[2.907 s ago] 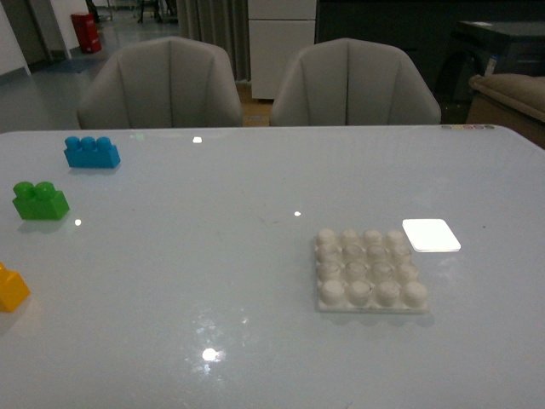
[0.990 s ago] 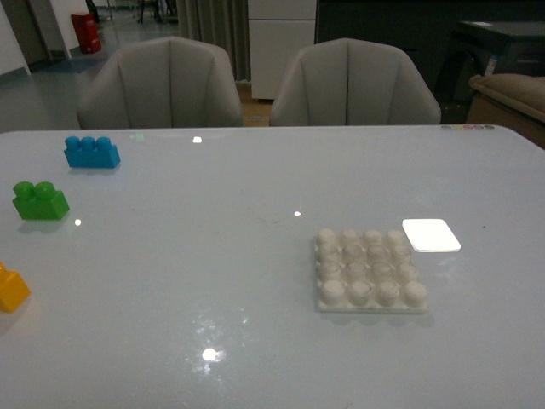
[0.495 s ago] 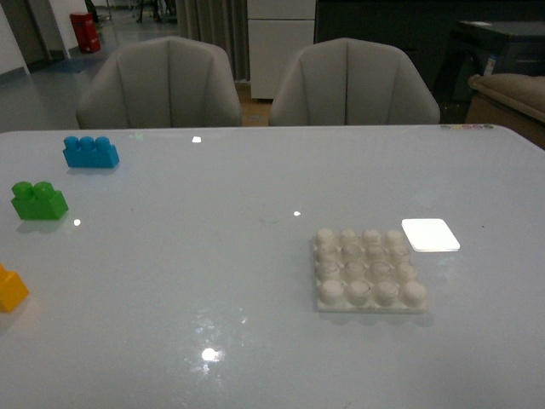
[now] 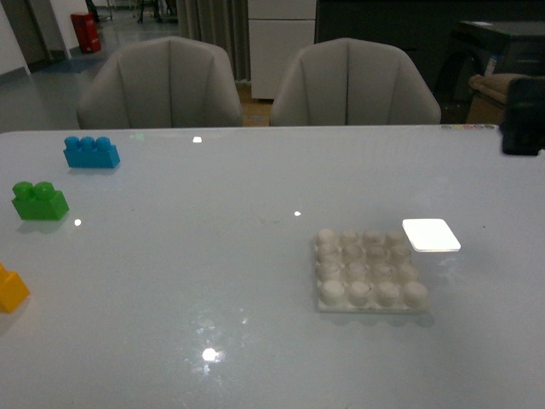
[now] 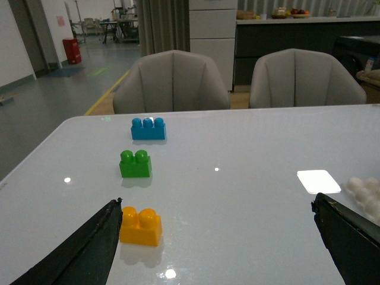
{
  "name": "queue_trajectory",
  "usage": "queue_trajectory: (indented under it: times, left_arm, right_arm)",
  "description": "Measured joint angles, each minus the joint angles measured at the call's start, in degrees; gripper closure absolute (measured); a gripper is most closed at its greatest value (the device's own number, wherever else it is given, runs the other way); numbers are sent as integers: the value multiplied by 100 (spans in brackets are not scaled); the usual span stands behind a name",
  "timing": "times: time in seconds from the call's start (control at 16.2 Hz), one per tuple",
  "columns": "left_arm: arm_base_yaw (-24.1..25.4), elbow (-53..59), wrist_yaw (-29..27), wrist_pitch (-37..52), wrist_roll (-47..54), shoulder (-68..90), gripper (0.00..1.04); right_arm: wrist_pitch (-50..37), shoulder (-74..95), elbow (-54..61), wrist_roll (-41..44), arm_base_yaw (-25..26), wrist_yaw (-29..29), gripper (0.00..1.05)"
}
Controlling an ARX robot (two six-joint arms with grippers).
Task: Insert yellow block into base center
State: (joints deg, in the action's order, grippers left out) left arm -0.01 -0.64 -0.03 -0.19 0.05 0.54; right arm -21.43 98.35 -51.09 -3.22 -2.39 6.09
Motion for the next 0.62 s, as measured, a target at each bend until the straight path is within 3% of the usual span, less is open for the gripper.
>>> queue_trajectory:
  times: [0.25,0.62]
  left_arm:
    - [0,0,0,0,0,0,7]
    - [0,0,0,0,0,0,7]
  right_arm:
    - [385,1613,-540,-168,-531,-142,6]
    - [577,2573,-1069,-374,-901,-444,6]
